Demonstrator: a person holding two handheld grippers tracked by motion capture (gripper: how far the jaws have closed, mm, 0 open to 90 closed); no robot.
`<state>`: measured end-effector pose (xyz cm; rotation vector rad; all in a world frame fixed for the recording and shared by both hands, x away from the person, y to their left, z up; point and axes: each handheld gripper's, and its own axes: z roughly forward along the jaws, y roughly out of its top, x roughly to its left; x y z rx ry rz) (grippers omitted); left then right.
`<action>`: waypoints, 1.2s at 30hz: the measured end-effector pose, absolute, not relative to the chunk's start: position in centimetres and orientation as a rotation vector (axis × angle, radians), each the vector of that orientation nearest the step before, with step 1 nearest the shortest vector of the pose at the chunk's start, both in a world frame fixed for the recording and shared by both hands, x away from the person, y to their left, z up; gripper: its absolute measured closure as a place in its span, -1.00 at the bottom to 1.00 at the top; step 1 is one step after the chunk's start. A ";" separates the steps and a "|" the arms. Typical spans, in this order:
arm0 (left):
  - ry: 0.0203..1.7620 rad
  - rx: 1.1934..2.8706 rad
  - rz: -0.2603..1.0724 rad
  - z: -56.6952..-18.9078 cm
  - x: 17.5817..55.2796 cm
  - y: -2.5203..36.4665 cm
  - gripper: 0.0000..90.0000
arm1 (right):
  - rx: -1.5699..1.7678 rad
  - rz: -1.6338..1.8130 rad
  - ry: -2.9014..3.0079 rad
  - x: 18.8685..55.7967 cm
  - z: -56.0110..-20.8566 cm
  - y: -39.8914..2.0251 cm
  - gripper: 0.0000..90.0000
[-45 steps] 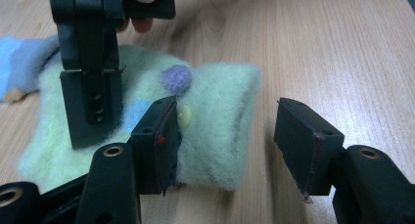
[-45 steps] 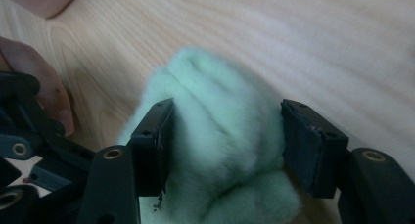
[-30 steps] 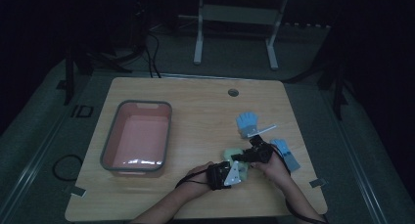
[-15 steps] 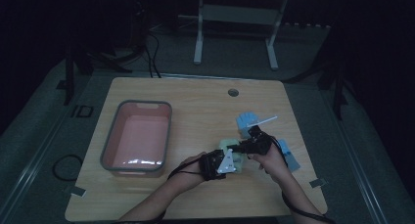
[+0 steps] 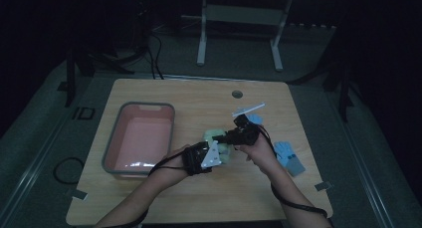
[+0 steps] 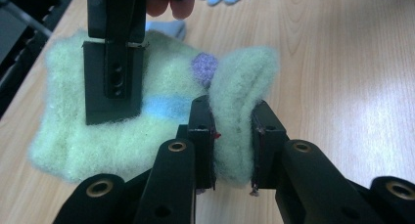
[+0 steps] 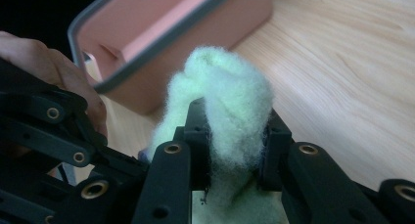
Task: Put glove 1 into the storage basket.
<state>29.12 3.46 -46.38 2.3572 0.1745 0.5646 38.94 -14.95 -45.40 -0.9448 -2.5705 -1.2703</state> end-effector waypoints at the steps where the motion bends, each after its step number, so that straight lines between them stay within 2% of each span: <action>1: 0.179 2.359 0.571 -46.2 29.1 3.8 0.68 | -0.932 -1.270 -2.572 39.0 -45.2 -14.6 0.60; 13: 0.218 2.364 0.603 -44.2 28.7 8.5 0.68 | -0.841 -1.288 -2.564 39.6 -43.3 -9.6 0.60; 36: 0.378 2.401 0.691 -43.9 27.3 17.4 0.68 | -0.704 -1.229 -2.587 40.1 -42.4 1.4 0.60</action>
